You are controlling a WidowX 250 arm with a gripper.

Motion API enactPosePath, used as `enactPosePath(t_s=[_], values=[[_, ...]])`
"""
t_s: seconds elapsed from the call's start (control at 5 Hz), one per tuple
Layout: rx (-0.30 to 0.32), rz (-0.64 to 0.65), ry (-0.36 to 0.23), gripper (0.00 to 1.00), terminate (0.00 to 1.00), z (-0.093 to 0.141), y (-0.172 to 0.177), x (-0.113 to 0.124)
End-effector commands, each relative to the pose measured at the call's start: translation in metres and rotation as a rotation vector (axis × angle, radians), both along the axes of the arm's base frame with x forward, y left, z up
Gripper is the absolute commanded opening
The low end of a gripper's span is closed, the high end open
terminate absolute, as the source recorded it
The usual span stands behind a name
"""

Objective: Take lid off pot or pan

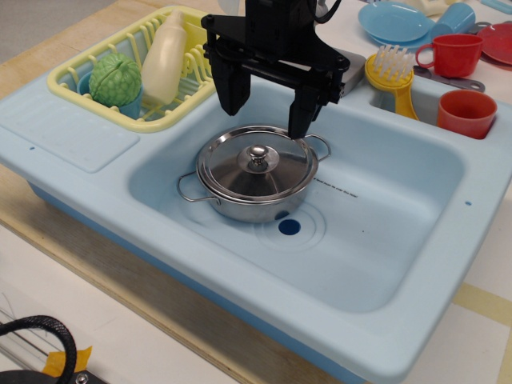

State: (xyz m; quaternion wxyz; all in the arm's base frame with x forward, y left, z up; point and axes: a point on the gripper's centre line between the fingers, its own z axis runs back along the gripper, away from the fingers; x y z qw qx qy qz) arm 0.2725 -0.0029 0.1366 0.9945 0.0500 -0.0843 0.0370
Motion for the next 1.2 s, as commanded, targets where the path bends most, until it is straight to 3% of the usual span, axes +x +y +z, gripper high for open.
enactPosePath(t_s=[0.0, 0.2, 1.0], values=[[0.0, 0.0, 0.0, 1.0, 0.0, 0.0, 0.0, 0.0], [-0.015, 0.018, 0.037, 1.0, 0.0, -0.006, 0.005, 0.005], [-0.063, 0.051, 0.058, 1.0, 0.0, -0.028, 0.015, 0.004]])
